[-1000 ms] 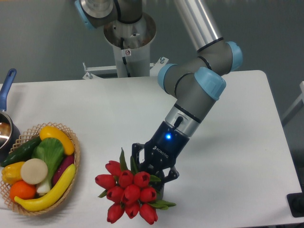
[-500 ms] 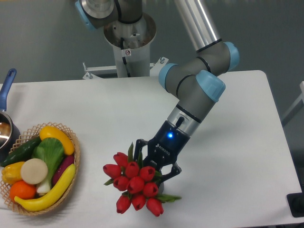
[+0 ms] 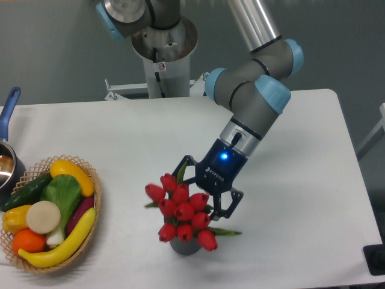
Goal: Insert the flowers into the vase
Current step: 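Open the gripper to release the tulips in the vase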
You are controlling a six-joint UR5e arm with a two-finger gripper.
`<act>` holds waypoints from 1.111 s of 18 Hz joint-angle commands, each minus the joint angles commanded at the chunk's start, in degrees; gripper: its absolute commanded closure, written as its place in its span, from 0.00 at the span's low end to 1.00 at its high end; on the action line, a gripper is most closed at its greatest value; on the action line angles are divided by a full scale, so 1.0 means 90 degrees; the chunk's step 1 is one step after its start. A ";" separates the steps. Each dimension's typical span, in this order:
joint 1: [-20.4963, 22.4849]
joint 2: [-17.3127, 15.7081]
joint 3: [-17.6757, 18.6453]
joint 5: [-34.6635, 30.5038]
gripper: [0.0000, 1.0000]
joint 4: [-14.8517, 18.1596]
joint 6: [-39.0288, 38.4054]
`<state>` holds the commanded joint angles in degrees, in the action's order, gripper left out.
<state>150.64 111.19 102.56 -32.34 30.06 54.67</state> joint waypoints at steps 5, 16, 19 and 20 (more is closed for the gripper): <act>-0.0019 -0.0254 0.0137 -0.0010 0.00 0.0000 0.0000; 0.0352 -0.0782 0.0635 -0.0165 0.00 0.0058 0.0487; 0.0303 -0.0753 0.0684 -0.0905 0.00 0.0058 0.0576; 0.0293 -0.0753 0.0694 -0.1082 0.00 0.0059 0.0576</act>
<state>153.28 104.41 108.81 -42.08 30.59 59.85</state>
